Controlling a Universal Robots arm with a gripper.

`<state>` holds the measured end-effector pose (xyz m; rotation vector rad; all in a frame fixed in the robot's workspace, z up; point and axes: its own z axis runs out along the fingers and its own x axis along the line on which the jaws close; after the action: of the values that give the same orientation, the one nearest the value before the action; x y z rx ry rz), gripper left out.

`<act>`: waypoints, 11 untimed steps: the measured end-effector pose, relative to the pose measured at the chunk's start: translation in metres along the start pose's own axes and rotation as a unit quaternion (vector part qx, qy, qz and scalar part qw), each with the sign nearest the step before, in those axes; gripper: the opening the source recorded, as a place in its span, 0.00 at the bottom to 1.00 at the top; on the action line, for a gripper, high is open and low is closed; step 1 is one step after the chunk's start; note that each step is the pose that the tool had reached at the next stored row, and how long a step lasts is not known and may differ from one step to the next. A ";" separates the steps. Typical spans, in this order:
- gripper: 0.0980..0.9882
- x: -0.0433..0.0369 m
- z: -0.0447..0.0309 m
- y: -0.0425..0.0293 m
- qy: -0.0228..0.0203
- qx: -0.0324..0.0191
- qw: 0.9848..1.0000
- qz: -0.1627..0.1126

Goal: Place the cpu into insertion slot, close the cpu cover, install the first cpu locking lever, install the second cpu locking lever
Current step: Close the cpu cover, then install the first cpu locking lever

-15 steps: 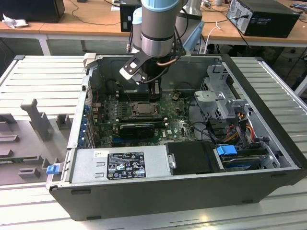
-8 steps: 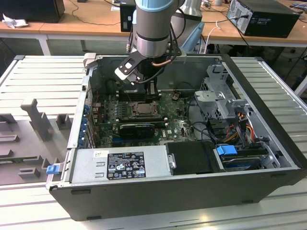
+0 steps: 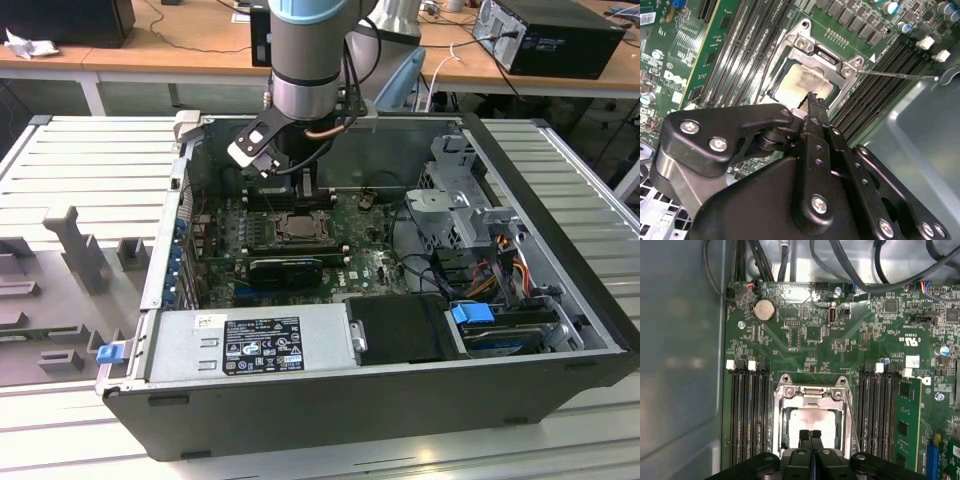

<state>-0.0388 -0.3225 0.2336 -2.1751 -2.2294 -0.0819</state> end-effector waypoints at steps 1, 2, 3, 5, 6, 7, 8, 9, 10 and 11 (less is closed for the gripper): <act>0.01 0.0000 0.0000 -0.0003 0.000 0.000 1.000 0.000; 0.01 0.0000 0.0000 -0.0006 0.000 0.000 1.000 0.000; 0.01 0.0000 0.0000 -0.0009 0.000 0.000 1.000 0.000; 0.01 0.0000 -0.0008 -0.0014 0.000 0.000 1.000 0.000; 0.01 0.0001 -0.0019 -0.0014 0.000 0.000 1.000 0.000; 0.01 0.0002 -0.0025 -0.0016 0.000 0.000 1.000 0.000; 0.01 0.0002 -0.0027 -0.0017 0.000 0.000 1.000 0.000; 0.01 0.0002 -0.0030 -0.0017 0.000 0.000 1.000 0.000; 0.01 0.0002 -0.0033 -0.0017 0.000 0.000 1.000 0.000; 0.01 0.0003 -0.0044 -0.0017 0.000 0.000 1.000 0.000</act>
<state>-0.0406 -0.3225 0.2380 -2.1750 -2.2295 -0.0817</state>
